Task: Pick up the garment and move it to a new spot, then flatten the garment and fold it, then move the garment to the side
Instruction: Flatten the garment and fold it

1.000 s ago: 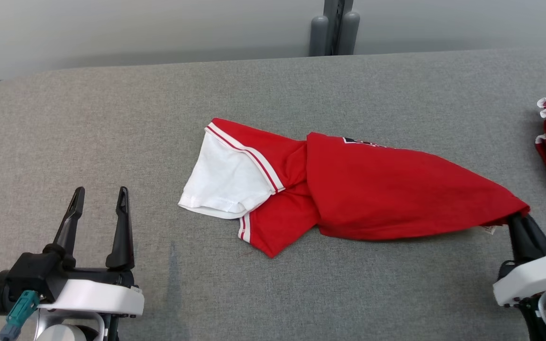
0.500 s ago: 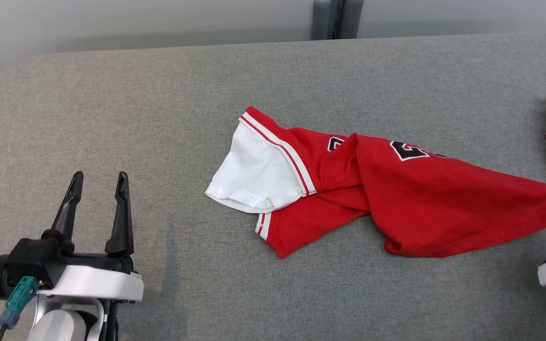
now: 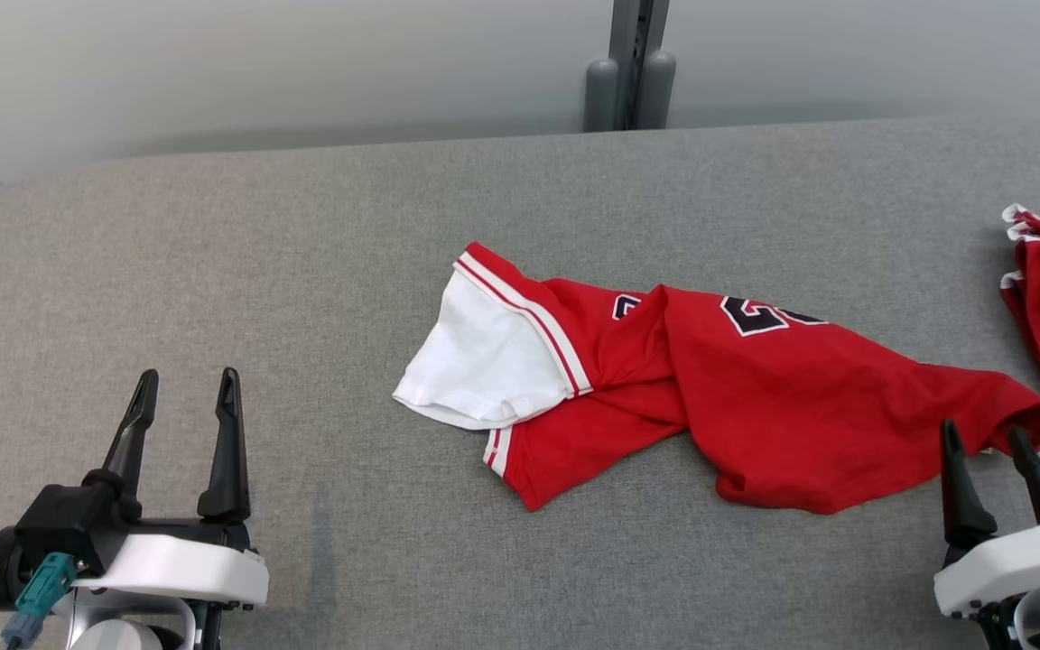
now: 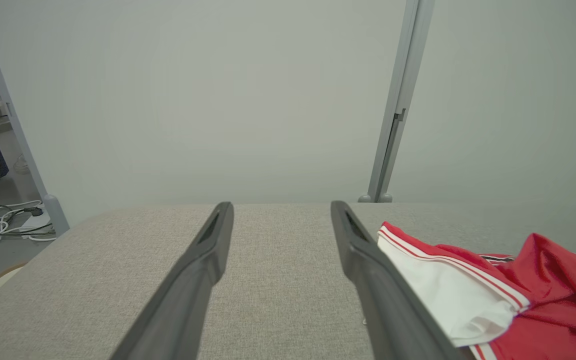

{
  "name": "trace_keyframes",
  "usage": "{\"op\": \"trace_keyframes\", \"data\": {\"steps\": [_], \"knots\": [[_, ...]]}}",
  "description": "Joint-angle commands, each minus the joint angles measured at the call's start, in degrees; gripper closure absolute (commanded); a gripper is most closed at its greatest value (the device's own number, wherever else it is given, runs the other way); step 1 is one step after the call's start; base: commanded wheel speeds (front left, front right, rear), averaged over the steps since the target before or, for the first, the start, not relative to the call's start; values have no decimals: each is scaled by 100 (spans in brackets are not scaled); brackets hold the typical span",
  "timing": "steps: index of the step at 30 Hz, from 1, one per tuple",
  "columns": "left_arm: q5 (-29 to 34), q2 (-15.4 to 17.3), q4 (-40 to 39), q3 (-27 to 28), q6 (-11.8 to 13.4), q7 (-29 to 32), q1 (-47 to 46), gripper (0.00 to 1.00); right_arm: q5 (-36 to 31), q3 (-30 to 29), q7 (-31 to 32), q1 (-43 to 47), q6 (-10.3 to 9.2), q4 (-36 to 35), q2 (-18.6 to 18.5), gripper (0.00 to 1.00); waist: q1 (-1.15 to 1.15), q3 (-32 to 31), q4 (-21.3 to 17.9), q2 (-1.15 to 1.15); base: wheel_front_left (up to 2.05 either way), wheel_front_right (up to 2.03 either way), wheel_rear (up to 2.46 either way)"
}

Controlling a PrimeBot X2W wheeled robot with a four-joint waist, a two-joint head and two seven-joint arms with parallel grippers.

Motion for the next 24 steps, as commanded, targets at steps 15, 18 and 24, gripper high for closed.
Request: {"op": "trace_keyframes", "data": {"steps": [15, 18, 24], "knots": [[-109, 90, 108, 37, 38, -17, 430, 0, -530, 473, 928, 916, 2, -2598, 283, 0, 0, -527, -120, 0, 0, 0, 0], [-127, 100, 82, 35, 57, -6, 521, 0, -540, 496, 1064, 1003, 2, -2840, 290, 0, 0, -555, -104, 0, 0, 0, 0], [-138, 99, 21, 7, 99, 27, 548, 0, -517, 477, 1196, 1129, 2, -3028, 336, 0, 0, -513, -48, 0, 0, 0, 0]]}}
